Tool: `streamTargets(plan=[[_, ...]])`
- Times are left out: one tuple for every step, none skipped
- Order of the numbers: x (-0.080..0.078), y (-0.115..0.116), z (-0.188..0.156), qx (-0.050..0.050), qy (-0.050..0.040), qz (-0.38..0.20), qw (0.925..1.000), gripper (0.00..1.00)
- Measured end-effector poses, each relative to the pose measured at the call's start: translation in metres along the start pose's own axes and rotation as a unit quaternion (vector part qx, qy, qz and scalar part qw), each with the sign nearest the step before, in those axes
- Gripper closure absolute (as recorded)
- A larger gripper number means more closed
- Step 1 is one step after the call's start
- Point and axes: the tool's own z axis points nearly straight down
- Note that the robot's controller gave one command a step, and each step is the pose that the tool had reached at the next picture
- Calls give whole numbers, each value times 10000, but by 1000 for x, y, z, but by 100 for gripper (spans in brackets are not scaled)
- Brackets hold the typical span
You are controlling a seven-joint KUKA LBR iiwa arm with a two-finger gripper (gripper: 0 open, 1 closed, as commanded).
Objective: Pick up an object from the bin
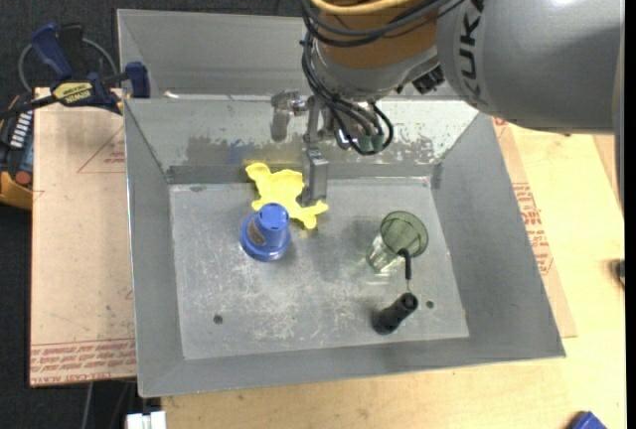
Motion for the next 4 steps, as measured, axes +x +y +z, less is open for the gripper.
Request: streamTargets(plan=[[19,-41,-66,-1,-32,-473,9989,0],[-11,-6,-10,-4,-59,-275,9996,0],[8,-53,-78,-6,-35,-136,9999,0],[19,-21,-97,7,-59,-2072,9783,0]])
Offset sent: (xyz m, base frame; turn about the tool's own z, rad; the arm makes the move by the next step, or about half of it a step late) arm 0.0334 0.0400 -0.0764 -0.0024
